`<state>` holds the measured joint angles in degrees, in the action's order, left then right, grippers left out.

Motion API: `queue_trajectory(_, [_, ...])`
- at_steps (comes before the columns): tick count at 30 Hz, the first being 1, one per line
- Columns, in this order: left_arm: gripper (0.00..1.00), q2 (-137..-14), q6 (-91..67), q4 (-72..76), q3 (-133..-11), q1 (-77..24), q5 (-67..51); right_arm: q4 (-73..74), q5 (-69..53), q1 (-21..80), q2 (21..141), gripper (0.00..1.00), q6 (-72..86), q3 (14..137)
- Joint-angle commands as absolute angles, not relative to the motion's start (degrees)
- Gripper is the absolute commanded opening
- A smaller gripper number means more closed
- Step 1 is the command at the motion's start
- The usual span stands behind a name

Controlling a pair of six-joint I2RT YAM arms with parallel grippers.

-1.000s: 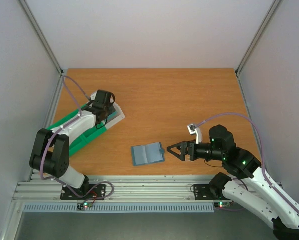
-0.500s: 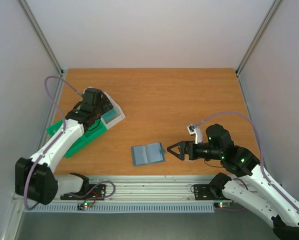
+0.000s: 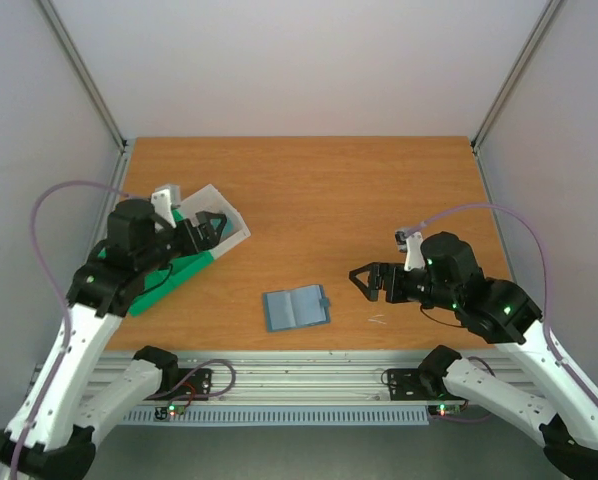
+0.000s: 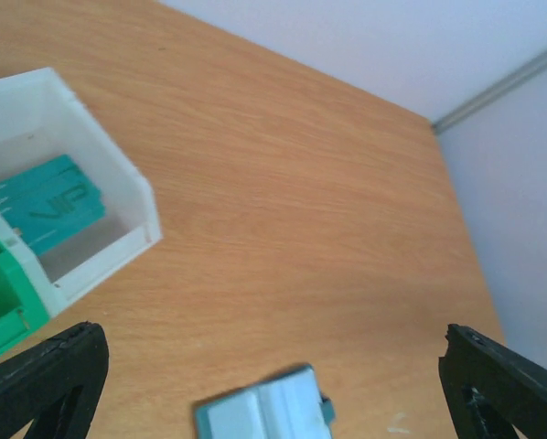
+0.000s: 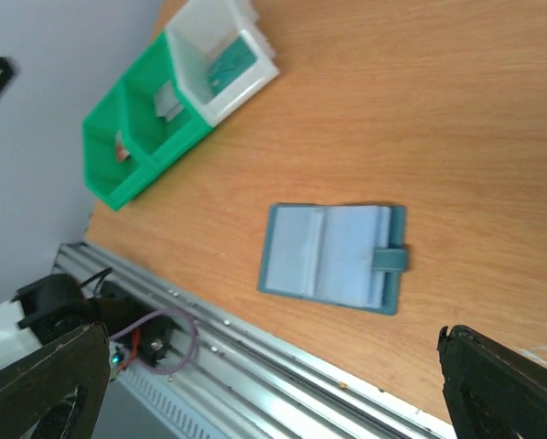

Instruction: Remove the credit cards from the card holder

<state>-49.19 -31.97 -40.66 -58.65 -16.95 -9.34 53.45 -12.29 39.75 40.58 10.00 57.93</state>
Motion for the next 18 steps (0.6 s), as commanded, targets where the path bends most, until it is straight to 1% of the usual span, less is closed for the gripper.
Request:
queue_trajectory(1, [0.99,-43.71,-27.31,-48.22,-62.37,-16.56,-19.02,59.00,-5.46,39.40,43.08,0.99,10.15,61.62])
queue_trajectory(4, [0.99,-40.85,-27.16,-49.82,-62.11,-16.59,-22.54,60.90,-3.26,39.42,44.44,0.98,9.41,64.91])
queue_trajectory(10, [0.99,-35.14,-30.36,-46.14,-58.35,-16.65,-30.62,63.68,-0.18,39.44,45.27,0.99,8.24,70.46])
queue_trajectory(18, [0.99,-28.63,-31.83,-42.11,-50.94,-16.61,-32.81,61.24,-1.59,39.42,42.53,0.99,10.41,66.64])
